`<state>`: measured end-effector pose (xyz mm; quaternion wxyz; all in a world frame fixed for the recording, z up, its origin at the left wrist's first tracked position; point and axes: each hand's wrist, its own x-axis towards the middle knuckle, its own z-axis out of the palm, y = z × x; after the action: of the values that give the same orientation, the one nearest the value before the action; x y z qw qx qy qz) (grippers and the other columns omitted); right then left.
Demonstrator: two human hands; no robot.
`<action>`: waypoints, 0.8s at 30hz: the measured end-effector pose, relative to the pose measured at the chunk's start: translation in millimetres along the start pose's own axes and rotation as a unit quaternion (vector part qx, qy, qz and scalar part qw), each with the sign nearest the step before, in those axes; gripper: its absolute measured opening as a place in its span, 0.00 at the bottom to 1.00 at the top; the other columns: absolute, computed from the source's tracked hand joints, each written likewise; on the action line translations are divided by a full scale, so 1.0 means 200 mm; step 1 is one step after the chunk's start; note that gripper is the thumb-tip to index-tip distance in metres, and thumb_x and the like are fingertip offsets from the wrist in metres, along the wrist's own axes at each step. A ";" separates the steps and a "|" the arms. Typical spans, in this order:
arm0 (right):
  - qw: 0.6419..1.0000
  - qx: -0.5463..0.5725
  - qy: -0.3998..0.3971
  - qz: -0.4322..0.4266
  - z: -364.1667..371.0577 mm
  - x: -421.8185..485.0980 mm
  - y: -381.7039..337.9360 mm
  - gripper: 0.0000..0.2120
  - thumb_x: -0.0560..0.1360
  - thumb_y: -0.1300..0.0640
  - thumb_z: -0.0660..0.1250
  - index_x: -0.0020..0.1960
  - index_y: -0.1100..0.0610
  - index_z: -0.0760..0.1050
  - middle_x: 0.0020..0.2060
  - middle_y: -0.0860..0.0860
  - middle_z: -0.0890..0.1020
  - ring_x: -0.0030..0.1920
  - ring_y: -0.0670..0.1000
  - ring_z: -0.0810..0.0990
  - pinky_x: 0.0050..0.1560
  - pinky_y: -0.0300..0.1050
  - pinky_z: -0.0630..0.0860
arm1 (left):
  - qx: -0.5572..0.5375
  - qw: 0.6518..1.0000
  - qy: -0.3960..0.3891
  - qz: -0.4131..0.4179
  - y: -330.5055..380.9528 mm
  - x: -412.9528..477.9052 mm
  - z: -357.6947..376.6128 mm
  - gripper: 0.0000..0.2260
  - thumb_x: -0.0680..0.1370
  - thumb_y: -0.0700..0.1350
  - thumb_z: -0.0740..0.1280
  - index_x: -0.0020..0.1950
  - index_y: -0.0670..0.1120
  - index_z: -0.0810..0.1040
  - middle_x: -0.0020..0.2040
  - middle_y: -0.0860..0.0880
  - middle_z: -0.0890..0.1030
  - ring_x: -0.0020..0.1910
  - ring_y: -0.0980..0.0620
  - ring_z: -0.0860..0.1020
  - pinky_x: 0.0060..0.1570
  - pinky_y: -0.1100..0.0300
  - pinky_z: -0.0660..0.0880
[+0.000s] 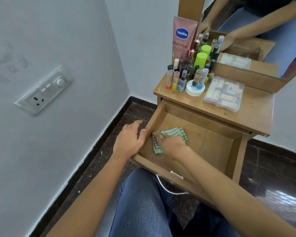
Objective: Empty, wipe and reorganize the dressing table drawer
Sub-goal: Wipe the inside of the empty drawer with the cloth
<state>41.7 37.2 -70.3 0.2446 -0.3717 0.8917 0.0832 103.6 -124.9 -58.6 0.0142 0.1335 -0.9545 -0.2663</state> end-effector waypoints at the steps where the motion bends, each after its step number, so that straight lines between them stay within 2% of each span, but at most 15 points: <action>1: 1.000 0.015 0.006 -0.026 0.00 -0.03 0.02 0.33 0.81 0.63 0.52 0.78 0.57 0.37 0.78 0.50 0.43 0.78 0.50 0.50 0.66 0.49 0.67 | -0.002 1.000 0.000 -0.002 0.00 0.00 0.00 0.21 0.81 0.53 0.57 0.73 0.49 0.68 0.58 0.48 0.81 0.63 0.48 0.72 0.53 0.47 0.75; 3: 0.996 0.044 0.031 -0.065 0.02 -0.05 0.07 0.34 0.79 0.65 0.52 0.78 0.56 0.37 0.78 0.50 0.42 0.78 0.49 0.47 0.73 0.49 0.61 | -0.001 1.000 -0.001 0.000 -0.01 0.00 0.01 0.21 0.81 0.54 0.57 0.73 0.49 0.69 0.59 0.48 0.81 0.64 0.48 0.72 0.54 0.48 0.75; 4: 0.995 0.038 0.035 -0.080 0.04 -0.05 0.09 0.33 0.80 0.64 0.51 0.78 0.56 0.37 0.78 0.51 0.42 0.78 0.50 0.44 0.76 0.48 0.53 | 0.001 1.000 -0.002 0.003 -0.01 0.01 0.01 0.21 0.81 0.54 0.56 0.73 0.49 0.69 0.60 0.48 0.80 0.64 0.48 0.72 0.54 0.48 0.75; 6: 0.996 0.003 0.022 -0.090 0.10 -0.04 0.11 0.29 0.82 0.58 0.48 0.78 0.56 0.36 0.77 0.51 0.40 0.77 0.49 0.39 0.75 0.47 0.38 | 0.003 1.000 -0.005 0.005 -0.01 0.01 0.01 0.21 0.81 0.54 0.56 0.72 0.49 0.69 0.61 0.49 0.80 0.64 0.49 0.72 0.54 0.48 0.75; 7: 0.996 -0.002 0.017 -0.083 0.12 -0.03 0.12 0.28 0.83 0.55 0.46 0.77 0.55 0.35 0.77 0.51 0.39 0.77 0.49 0.37 0.73 0.47 0.35 | 0.002 1.000 -0.006 0.004 -0.02 0.01 0.02 0.20 0.81 0.53 0.57 0.72 0.49 0.69 0.61 0.49 0.80 0.65 0.49 0.72 0.54 0.49 0.75; 9: 0.998 0.008 0.024 -0.060 0.13 0.01 0.13 0.28 0.83 0.52 0.44 0.77 0.55 0.34 0.77 0.51 0.37 0.76 0.49 0.36 0.73 0.47 0.34 | 0.003 1.000 -0.007 0.006 -0.02 0.01 0.02 0.20 0.81 0.53 0.57 0.72 0.50 0.69 0.61 0.50 0.80 0.65 0.49 0.72 0.54 0.48 0.75; 13: 0.999 0.053 0.013 0.001 0.09 0.09 0.15 0.28 0.83 0.51 0.44 0.77 0.54 0.33 0.76 0.49 0.35 0.76 0.48 0.36 0.76 0.47 0.39 | 0.009 1.000 -0.013 0.006 -0.02 0.02 0.02 0.22 0.80 0.55 0.55 0.72 0.50 0.69 0.61 0.51 0.80 0.65 0.49 0.71 0.54 0.49 0.75; 16: 0.987 0.117 0.022 0.106 0.05 0.16 0.14 0.28 0.83 0.53 0.43 0.77 0.54 0.33 0.76 0.48 0.34 0.76 0.48 0.36 0.76 0.46 0.39 | 0.013 1.000 -0.019 0.003 -0.02 0.01 0.02 0.25 0.78 0.58 0.52 0.72 0.51 0.69 0.59 0.51 0.81 0.65 0.50 0.72 0.54 0.48 0.76; 19: 0.966 0.172 0.039 0.189 0.01 0.26 0.11 0.28 0.82 0.55 0.43 0.77 0.56 0.33 0.76 0.49 0.34 0.77 0.48 0.36 0.77 0.47 0.41 | 0.011 1.000 -0.016 0.005 -0.02 0.00 0.02 0.22 0.80 0.56 0.54 0.72 0.51 0.69 0.59 0.51 0.81 0.64 0.50 0.72 0.54 0.49 0.76; 21: 0.960 0.210 0.027 0.183 -0.02 0.29 0.11 0.29 0.82 0.56 0.46 0.77 0.58 0.34 0.76 0.50 0.34 0.77 0.50 0.36 0.77 0.48 0.41 | 0.009 1.000 -0.011 0.004 -0.02 0.00 0.02 0.20 0.81 0.54 0.56 0.72 0.51 0.69 0.59 0.52 0.81 0.64 0.51 0.72 0.54 0.50 0.75; 24: 0.967 0.232 0.007 0.107 -0.03 0.24 0.16 0.30 0.83 0.55 0.48 0.77 0.59 0.34 0.76 0.53 0.35 0.77 0.53 0.36 0.76 0.48 0.40 | 0.004 1.000 -0.009 0.004 -0.02 0.01 0.02 0.20 0.81 0.54 0.56 0.72 0.52 0.69 0.59 0.52 0.81 0.64 0.51 0.72 0.54 0.50 0.75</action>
<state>-11.6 27.6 -90.4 0.3076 -0.2073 0.9230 -0.1026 102.3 -126.7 -64.2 0.0062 0.1270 -0.9563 -0.2634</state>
